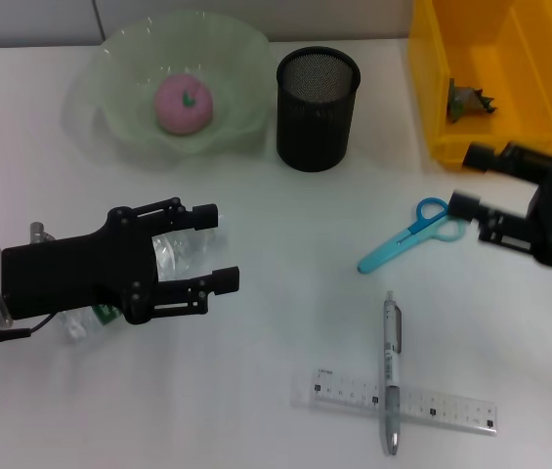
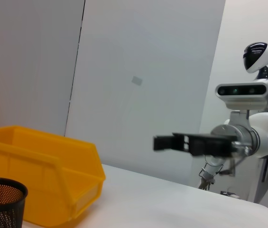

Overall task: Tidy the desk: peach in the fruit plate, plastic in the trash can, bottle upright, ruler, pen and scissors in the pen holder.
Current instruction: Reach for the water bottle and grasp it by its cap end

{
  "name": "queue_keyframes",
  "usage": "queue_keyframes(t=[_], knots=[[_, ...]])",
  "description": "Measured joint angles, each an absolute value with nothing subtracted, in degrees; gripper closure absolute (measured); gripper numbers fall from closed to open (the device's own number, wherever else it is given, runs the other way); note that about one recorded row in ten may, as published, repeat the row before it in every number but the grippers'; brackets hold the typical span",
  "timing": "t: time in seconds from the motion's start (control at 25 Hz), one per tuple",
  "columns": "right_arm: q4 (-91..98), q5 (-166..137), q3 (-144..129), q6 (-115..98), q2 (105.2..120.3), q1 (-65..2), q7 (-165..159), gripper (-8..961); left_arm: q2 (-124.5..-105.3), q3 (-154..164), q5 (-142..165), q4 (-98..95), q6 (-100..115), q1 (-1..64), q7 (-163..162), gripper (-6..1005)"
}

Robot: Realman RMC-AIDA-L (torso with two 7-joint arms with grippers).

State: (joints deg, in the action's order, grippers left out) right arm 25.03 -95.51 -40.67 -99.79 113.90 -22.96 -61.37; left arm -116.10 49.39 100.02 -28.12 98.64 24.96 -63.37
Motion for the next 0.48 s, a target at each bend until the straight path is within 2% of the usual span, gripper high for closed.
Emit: queue_keyframes(t=[0.48], knots=[[25.37, -100.85, -41.05, -101.19, 114.1, -23.59, -59.32, 275, -116.1, 49.24, 99.94, -28.12, 98.94, 25.01, -63.69, 203]])
